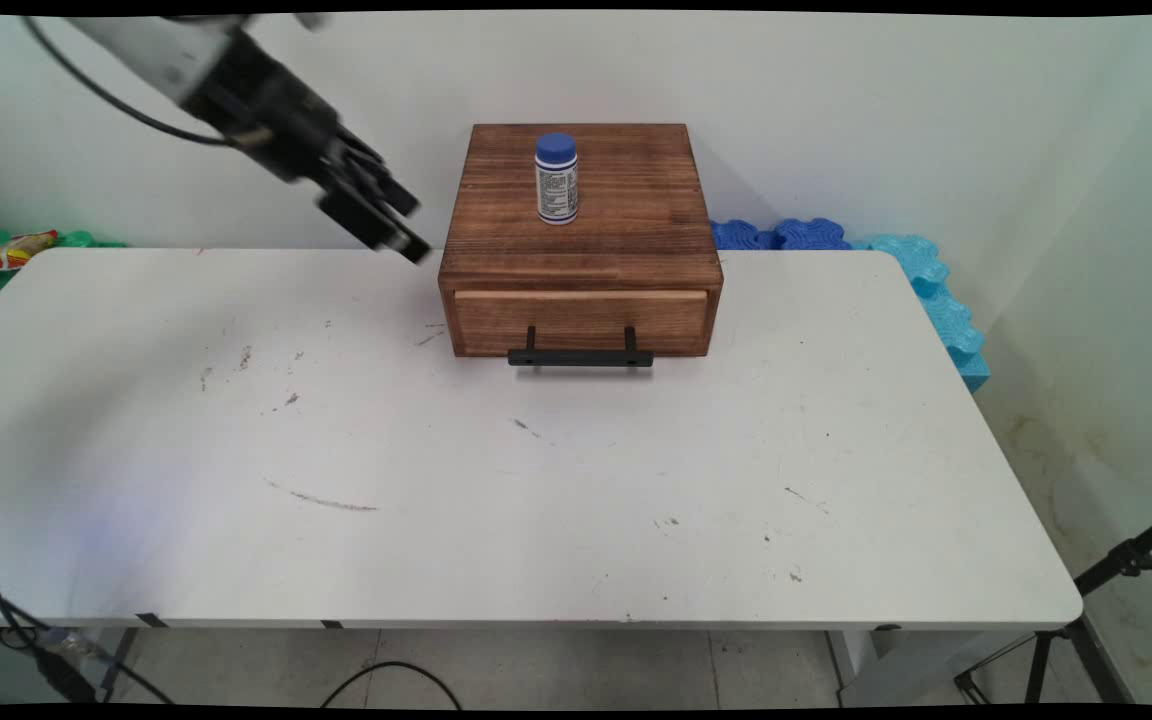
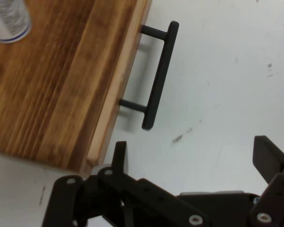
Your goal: Open the drawer
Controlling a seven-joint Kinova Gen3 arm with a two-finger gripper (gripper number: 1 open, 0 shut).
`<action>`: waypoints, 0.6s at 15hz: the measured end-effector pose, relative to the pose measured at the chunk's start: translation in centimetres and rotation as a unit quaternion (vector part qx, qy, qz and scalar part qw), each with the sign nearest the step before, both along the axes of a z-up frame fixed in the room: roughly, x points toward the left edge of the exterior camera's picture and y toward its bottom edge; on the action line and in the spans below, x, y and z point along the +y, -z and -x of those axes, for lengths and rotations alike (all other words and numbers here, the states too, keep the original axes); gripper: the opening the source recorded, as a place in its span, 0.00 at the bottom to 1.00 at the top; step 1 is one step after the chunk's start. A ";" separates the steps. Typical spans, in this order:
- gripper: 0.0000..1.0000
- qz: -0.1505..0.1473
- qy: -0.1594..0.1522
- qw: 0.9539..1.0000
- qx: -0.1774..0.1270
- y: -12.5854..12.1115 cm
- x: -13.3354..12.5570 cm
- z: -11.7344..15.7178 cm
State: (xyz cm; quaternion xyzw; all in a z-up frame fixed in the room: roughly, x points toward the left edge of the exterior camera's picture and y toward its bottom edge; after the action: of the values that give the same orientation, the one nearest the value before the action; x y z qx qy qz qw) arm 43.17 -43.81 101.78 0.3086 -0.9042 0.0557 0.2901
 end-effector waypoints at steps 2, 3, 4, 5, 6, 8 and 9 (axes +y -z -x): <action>1.00 -0.004 0.009 1.000 -0.017 1.5 -0.9 2.6; 1.00 -0.005 0.016 1.000 -0.027 2.5 -1.5 4.0; 1.00 -0.007 0.024 0.999 -0.035 3.5 -2.1 5.3; 1.00 -0.007 0.031 0.999 -0.042 4.4 -2.5 6.3; 1.00 -0.008 0.041 0.998 -0.050 5.5 -3.0 7.5; 1.00 -0.007 0.061 0.996 -0.064 7.6 -3.9 9.5; 1.00 -0.006 0.071 0.995 -0.070 8.6 -4.3 10.4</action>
State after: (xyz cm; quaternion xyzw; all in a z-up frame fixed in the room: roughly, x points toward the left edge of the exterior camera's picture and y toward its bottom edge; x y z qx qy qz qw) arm 32.78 -48.07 93.22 0.2405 -0.9421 0.0511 0.2279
